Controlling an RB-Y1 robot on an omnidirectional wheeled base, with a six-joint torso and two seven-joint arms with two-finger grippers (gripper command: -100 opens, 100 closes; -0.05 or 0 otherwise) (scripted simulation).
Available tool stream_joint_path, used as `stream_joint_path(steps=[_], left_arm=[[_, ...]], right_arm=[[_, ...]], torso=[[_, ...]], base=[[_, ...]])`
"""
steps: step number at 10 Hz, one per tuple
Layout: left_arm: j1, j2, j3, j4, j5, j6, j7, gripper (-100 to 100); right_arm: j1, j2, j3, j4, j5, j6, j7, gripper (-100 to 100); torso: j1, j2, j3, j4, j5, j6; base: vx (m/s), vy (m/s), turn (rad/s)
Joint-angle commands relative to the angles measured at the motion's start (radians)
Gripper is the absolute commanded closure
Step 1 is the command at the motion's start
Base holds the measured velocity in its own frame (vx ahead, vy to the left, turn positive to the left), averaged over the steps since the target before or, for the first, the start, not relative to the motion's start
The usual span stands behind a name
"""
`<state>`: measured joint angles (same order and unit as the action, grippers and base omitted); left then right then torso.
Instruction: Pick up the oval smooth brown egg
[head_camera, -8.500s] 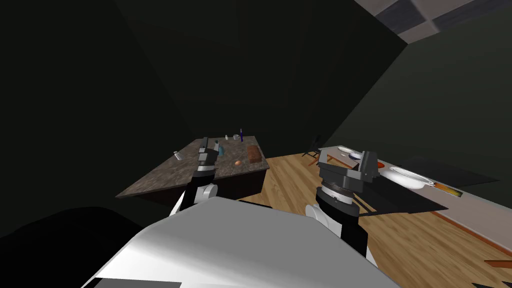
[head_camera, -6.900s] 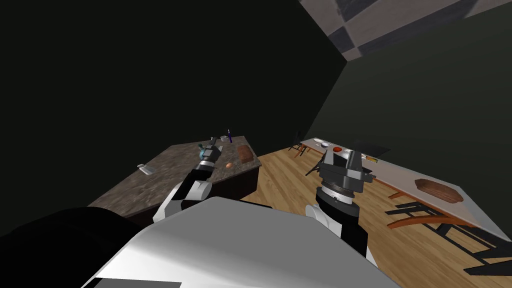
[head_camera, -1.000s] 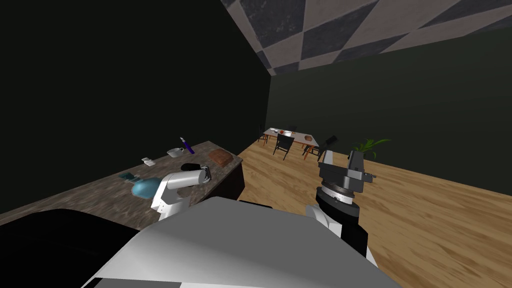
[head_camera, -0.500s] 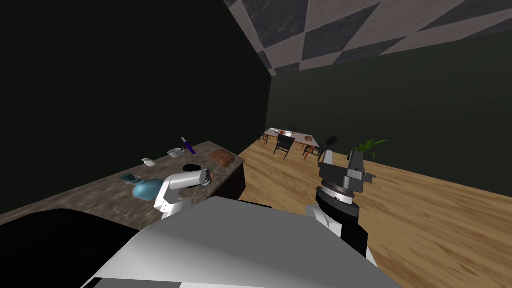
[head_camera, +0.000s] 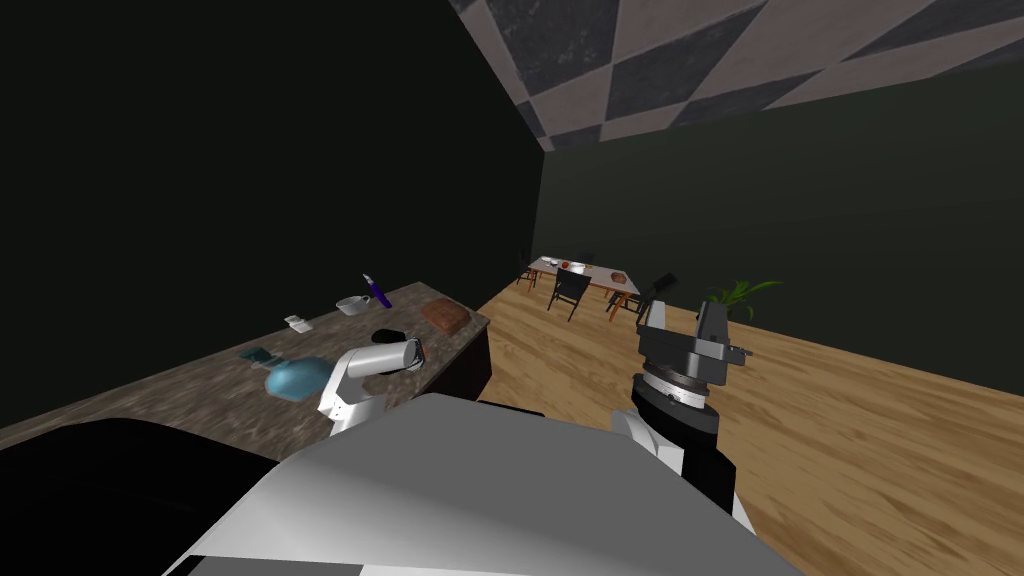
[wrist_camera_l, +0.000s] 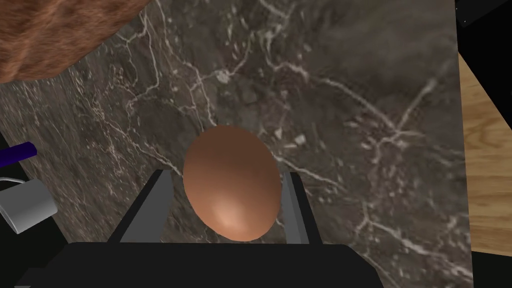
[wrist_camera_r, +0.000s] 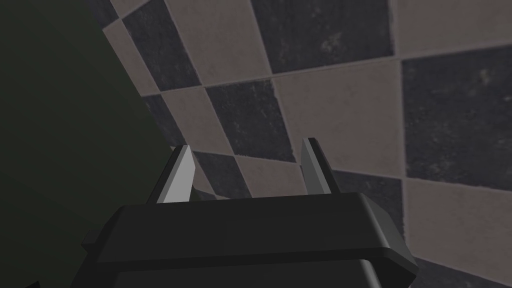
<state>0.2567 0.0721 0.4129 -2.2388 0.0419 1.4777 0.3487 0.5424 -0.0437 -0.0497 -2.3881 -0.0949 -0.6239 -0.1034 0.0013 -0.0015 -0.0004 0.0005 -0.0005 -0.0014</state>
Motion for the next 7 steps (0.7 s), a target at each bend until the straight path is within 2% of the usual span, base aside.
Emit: stream_joint_path(steps=[1,4,5,6,7], left_arm=[[0.0,0.0,0.0,0.0,0.0,0.0,0.0,100],[-0.001,0.001,0.001,-0.001,0.0,-0.001,0.0,100],[-0.001,0.001,0.001,-0.001,0.0,-0.001,0.0,0],[0.005,0.003,0.006,-0.029,0.006,0.022,0.001,100],[0.009,0.003,0.008,-0.047,0.008,0.038,0.002,100]], right_arm=[[0.0,0.0,0.0,0.0,0.0,0.0,0.0,0],[0.0,0.0,0.0,0.0,0.0,0.0,0.0,0],[0.0,0.0,0.0,0.0,0.0,0.0,0.0,0],[0.0,0.0,0.0,0.0,0.0,0.0,0.0,0],[0.0,0.0,0.0,0.0,0.0,0.0,0.0,0]], torso=[[0.0,0.0,0.0,0.0,0.0,0.0],[0.0,0.0,0.0,-0.001,0.001,0.0],[0.0,0.0,0.0,-0.001,0.001,0.0],[0.0,0.0,0.0,-0.001,0.001,0.0],[-0.001,0.001,0.0,0.0,0.0,0.0]], base=[[0.0,0.0,0.0],[0.0,0.0,0.0],[0.0,0.0,0.0],[-0.007,-0.002,-0.025],[-0.011,-0.001,-0.022]])
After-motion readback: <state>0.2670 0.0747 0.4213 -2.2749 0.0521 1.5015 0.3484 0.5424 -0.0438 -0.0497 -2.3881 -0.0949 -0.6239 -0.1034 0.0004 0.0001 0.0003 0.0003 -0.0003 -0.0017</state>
